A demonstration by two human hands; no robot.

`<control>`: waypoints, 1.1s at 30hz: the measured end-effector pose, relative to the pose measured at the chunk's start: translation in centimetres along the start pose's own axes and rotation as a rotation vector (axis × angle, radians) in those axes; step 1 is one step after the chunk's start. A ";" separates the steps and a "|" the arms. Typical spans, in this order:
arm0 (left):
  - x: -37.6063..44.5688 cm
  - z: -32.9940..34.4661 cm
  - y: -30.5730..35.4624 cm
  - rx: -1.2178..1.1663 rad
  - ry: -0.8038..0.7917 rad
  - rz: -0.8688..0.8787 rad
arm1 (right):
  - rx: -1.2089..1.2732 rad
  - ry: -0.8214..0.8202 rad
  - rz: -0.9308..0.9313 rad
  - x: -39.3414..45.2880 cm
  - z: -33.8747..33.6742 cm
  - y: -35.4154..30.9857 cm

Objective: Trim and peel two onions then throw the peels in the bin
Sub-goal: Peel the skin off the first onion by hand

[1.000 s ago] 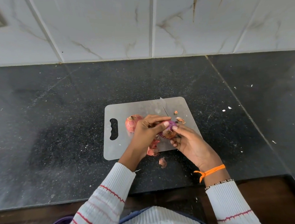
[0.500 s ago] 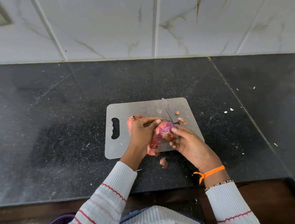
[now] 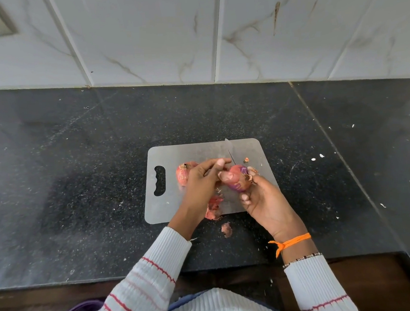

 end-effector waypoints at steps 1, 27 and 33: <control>0.0 0.5 0.0 0.008 -0.089 -0.005 | 0.005 0.008 -0.001 0.1 -0.2 0.0; 1.0 -2.4 -0.9 0.412 0.123 0.062 | 0.119 -0.149 0.048 -0.9 1.0 -0.1; 0.5 -1.3 0.3 0.310 0.103 0.086 | 0.110 -0.134 0.003 -0.9 0.9 -0.7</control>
Point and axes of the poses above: each hand's wrist, its own x-axis towards the middle knuckle, its own z-axis out of the palm, y = z × x, the point moved 9 cm from there along x, towards the middle knuckle, and after that the axes turned 4 degrees about z, right-handed, at the moved point
